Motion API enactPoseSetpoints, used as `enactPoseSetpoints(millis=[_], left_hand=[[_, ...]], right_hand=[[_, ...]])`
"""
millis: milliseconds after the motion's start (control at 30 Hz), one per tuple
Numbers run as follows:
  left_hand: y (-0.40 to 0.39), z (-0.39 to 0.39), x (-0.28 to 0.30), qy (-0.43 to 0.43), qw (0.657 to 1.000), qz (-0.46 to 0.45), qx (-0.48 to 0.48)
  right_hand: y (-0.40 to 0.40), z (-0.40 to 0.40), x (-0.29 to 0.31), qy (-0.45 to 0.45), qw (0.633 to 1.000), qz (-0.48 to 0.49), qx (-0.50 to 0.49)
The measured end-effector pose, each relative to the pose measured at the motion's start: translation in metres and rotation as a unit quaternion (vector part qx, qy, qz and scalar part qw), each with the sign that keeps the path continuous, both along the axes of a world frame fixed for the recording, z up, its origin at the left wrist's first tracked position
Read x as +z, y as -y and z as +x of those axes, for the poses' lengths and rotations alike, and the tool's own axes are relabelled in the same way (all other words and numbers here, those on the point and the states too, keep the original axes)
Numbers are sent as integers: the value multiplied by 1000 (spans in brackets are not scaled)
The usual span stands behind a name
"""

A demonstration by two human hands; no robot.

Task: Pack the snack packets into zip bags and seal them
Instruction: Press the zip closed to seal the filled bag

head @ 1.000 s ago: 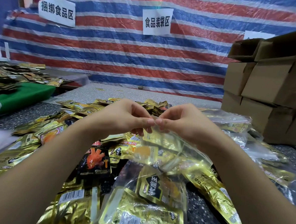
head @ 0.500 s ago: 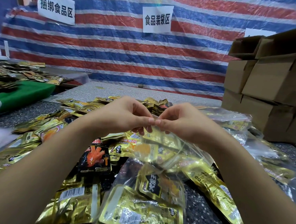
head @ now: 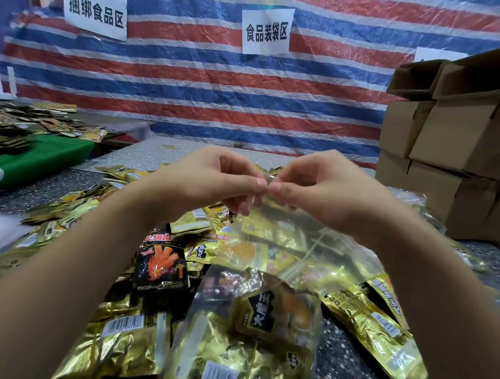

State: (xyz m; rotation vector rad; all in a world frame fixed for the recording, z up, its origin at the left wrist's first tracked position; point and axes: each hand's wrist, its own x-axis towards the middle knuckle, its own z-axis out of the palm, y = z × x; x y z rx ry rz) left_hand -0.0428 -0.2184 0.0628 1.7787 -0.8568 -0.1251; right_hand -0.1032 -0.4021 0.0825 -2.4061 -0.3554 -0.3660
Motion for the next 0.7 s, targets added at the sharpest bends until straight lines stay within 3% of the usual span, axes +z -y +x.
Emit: enactPoseSetpoints(millis=[700], left_hand=[[-5, -35, 28, 73, 996, -36, -45]], right_hand=[[-1, -37, 29, 30, 999, 9, 30]])
